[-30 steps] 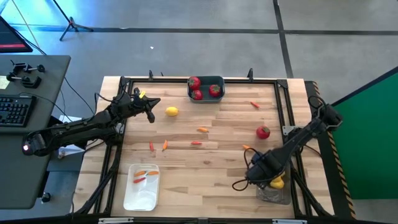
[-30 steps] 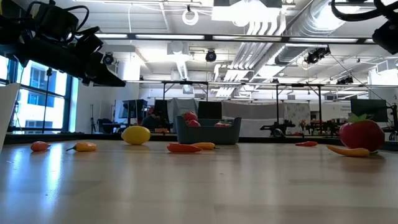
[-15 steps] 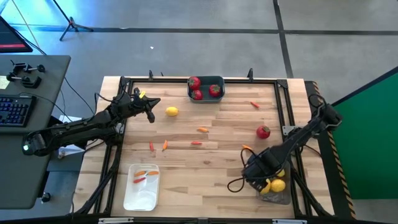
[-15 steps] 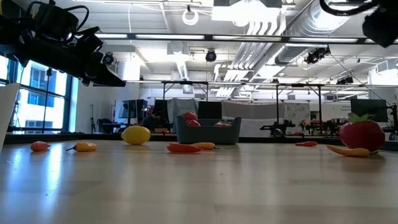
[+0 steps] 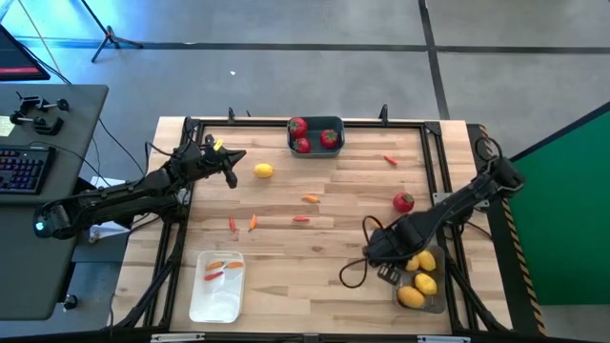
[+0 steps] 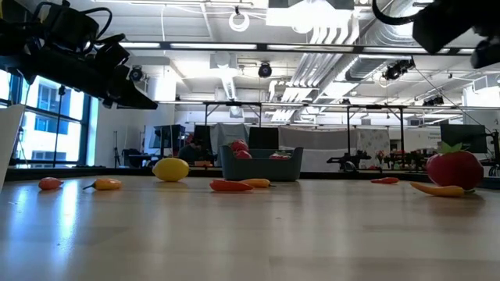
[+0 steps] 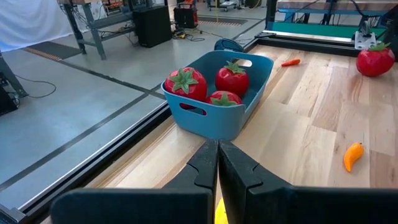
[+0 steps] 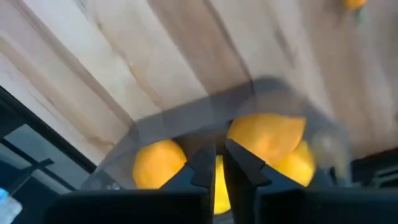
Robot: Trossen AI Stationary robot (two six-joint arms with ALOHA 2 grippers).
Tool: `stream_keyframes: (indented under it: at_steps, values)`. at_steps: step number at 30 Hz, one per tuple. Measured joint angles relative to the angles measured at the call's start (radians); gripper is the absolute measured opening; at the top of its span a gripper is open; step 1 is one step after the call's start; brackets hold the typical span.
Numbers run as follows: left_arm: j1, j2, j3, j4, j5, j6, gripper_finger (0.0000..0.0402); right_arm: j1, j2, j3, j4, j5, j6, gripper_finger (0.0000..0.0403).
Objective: Sort produce into baskets
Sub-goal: Put the top center orange chili pepper into the white bin
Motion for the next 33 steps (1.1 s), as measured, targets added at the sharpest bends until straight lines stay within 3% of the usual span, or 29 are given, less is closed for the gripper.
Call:
stream_keyframes:
  at_steps: [13, 21, 26, 33]
  values:
    - [0.000, 0.000, 0.000, -0.001, 0.028, -0.005, 0.0000, -0.219, -0.153, 0.000, -0.023, 0.198, -0.195, 0.0001]
    - [-0.021, 0.000, 0.000, -0.015, 0.084, 0.003, 0.0000, -0.346, -0.081, -0.001, 0.355, 0.315, -0.435, 0.0000]
    - [-0.052, 0.000, 0.000, -0.022, 0.092, 0.042, 0.0000, -0.412, 0.000, -0.001, 0.546, 0.318, -0.554, 0.0005]
    - [-0.075, 0.000, 0.000, -0.017, 0.091, 0.046, 0.0000, -0.480, 0.152, -0.002, 0.761, 0.320, -0.688, 0.0073]
